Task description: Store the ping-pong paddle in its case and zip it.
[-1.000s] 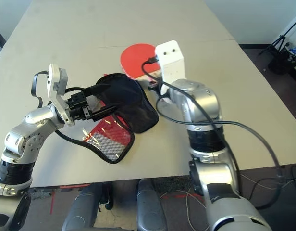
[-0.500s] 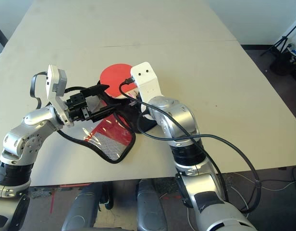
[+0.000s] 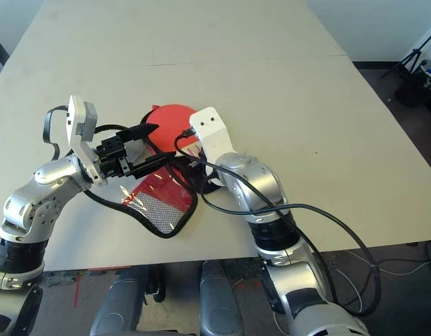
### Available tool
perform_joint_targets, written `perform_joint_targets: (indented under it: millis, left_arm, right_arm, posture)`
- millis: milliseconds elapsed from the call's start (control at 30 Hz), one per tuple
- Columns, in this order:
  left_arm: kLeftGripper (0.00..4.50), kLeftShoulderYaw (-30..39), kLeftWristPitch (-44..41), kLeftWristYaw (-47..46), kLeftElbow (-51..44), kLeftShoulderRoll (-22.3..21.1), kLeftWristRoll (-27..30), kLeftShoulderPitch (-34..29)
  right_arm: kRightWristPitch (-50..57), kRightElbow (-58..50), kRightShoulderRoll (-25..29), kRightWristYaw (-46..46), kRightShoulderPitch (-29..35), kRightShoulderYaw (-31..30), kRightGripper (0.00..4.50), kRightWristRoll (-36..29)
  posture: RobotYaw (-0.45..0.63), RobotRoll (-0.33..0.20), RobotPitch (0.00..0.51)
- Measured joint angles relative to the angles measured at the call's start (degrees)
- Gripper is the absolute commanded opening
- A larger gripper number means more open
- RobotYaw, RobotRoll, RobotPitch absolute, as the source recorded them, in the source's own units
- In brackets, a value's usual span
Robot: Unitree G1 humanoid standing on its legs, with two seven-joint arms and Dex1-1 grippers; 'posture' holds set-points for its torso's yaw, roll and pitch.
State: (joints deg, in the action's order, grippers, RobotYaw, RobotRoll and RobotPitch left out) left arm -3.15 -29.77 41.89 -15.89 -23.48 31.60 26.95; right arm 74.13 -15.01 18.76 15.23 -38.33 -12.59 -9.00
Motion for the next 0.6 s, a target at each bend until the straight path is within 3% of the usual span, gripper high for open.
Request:
perform_joint_targets:
  millis: [167,367,500,533,600]
  left_arm:
    - [4.50,0.0,0.0,0.0,0.0,0.0,0.0,0.0]
    - [4.50,0.0,0.0,0.1,0.0,0.1,0.0,0.1]
    - [4.50,0.0,0.0,0.1,0.0,0.1,0.0,0.2]
    - [4.50,0.0,-0.1,0.0,0.0,0.2,0.1,0.3]
    - [4.50,0.2,-0.4,0.0,-0.1,-0.1,0.4,0.8]
  right_arm:
    - [0.2,-0.4,0.3,0.5,0.3,0.2,1.22,-0.1]
    - [2.5,-0.4,-0.7,1.5,-0.2,1.9,3.04,-1.8]
    - [6.7,-2.4,3.3,5.5,-4.0,4.3,4.27,-5.1]
    - [7.4,-3.0,5.4,7.3,-4.8,5.0,4.49,-6.6]
    - [8.3,-3.9,10.2,11.8,-5.4,6.9,4.49,-10.0]
  posture:
    - [-0.01,0.000,0.260]
    - [-0.01,0.000,0.259]
    - [-0.01,0.000,0.258]
    - [-0.01,0.000,0.257]
    - [-0.01,0.000,0.257]
